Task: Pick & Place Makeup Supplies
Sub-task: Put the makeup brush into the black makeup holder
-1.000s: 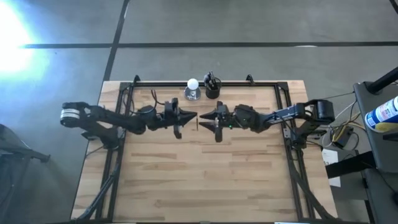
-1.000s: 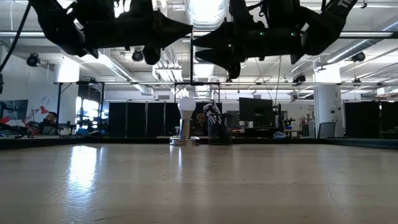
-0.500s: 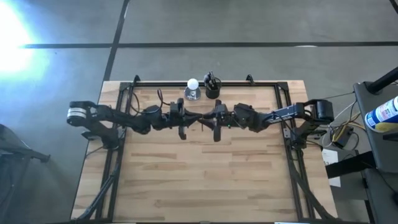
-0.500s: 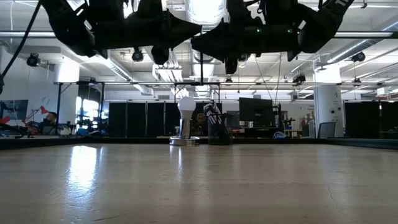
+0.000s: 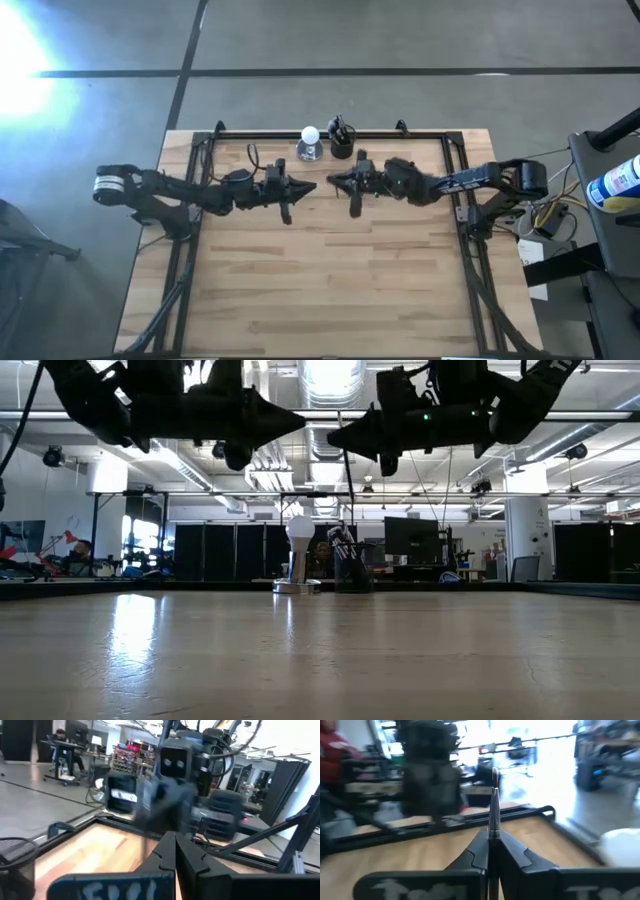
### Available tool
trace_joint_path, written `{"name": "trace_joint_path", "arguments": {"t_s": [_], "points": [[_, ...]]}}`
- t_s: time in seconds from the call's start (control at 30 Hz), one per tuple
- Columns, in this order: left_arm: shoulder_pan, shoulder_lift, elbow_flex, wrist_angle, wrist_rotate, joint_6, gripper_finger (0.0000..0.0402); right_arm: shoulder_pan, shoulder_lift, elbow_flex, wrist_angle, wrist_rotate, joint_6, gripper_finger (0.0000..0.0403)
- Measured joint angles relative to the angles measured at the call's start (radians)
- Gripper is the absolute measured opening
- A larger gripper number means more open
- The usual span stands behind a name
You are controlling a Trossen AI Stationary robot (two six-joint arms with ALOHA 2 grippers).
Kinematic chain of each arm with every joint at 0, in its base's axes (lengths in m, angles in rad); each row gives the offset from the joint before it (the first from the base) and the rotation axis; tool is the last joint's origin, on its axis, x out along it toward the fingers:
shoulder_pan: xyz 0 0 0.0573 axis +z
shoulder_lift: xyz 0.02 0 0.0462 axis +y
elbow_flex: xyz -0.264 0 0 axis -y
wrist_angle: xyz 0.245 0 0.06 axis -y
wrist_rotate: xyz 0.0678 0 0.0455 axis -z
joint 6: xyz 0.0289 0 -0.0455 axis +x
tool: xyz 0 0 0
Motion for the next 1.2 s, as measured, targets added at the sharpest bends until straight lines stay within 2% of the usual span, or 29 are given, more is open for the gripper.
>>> {"name": "trace_joint_path", "arguments": {"t_s": [0.23,0.43,0.57,0.77,1.0,1.2], "points": [[0.027,-0.015,-0.083,0.016,-0.013,0.011,0.0000,-0.216,-0.003,0.040,-0.026,-0.004,-0.098,0.0013],[0.037,-0.016,-0.114,0.035,-0.011,0.017,0.0000,-0.386,0.122,0.133,-0.026,-0.058,-0.144,0.0013],[0.039,-0.015,-0.120,0.035,-0.010,0.019,0.0000,-0.459,0.227,0.223,-0.022,-0.089,-0.146,0.0013],[0.039,-0.015,-0.120,0.026,-0.010,0.023,0.0000,-0.488,0.348,0.290,-0.031,-0.091,-0.140,0.0013],[0.051,-0.015,-0.121,0.010,-0.006,0.006,0.0000,-0.488,0.397,0.318,-0.126,-0.082,-0.072,0.0017],[0.067,-0.016,-0.125,0.008,-0.002,0.019,0.0000,-0.488,0.377,0.316,-0.194,-0.047,-0.032,0.0065]]}}
